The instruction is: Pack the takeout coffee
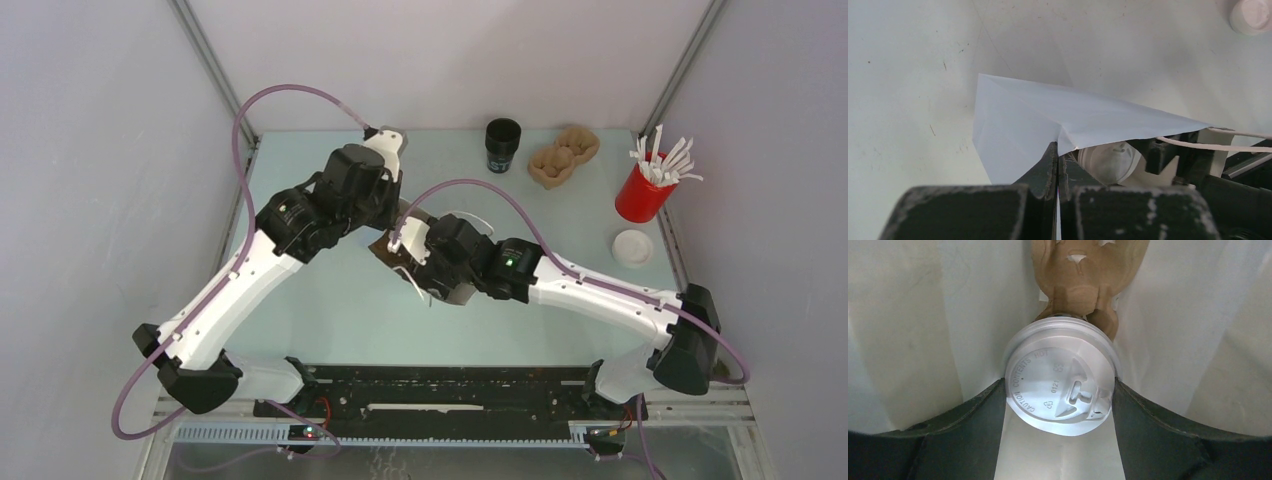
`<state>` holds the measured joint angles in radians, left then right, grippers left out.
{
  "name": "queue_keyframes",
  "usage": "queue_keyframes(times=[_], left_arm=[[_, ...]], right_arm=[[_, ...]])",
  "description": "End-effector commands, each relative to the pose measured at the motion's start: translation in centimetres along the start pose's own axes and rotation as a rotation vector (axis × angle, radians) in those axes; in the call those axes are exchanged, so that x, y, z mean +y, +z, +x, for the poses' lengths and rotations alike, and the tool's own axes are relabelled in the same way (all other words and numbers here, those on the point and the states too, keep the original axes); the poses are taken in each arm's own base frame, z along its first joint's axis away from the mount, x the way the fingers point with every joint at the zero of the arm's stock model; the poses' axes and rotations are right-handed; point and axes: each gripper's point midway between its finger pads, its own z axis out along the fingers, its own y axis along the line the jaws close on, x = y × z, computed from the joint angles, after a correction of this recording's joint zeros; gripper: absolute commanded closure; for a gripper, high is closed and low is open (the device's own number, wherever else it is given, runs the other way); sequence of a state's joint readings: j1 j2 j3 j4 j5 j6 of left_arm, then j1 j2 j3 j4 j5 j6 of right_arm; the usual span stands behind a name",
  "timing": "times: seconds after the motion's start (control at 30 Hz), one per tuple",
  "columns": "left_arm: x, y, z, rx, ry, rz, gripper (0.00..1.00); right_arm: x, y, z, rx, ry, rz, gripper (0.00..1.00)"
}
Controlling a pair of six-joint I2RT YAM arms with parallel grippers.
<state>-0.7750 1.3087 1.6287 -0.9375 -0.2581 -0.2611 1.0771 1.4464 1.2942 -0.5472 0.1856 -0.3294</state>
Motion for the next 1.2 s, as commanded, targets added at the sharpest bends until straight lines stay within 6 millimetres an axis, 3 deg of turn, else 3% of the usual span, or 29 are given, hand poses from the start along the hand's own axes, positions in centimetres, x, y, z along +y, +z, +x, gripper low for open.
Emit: queue_keyframes(times=[0.0, 0.27, 0.47, 0.6, 0.97, 1.17], left_arm=[[-0.5, -0.8, -0.4, -0.037, 0.003, 0.024, 1.0], [-0.5, -0.9, 0.0, -0.037, 0.005, 0.015, 1.0], [-0.4, -1.0, 0.4, -0.038, 0.002, 0.013, 1.0], [-0.3, -1.1, 0.5, -0.041, -0.002, 0.009, 1.0], [0.0, -1.0, 1.2, -0.044, -0.008, 0.001, 1.0], [0.3, -0.7, 2.4, -0.018, -0.001, -0.009, 1.0]], right_arm=[[0.2, 1.3, 0.0, 0.005, 0.021, 0.013, 0.51], [1.2, 1.3, -1.4, -0.055, 0.026, -0.052, 0.5], [-1.8, 1.6, -0.3, -0.001, 0.005, 0.108, 0.5], [-2.4, 1.5, -0.6, -0.011, 0.002, 0.137, 0.49], [-1.7, 3.5, -0.7, -0.005, -0.033, 0.129, 0.49], [0.1, 4.2, -0.9, -0.006, -0.014, 0.073, 0.49]])
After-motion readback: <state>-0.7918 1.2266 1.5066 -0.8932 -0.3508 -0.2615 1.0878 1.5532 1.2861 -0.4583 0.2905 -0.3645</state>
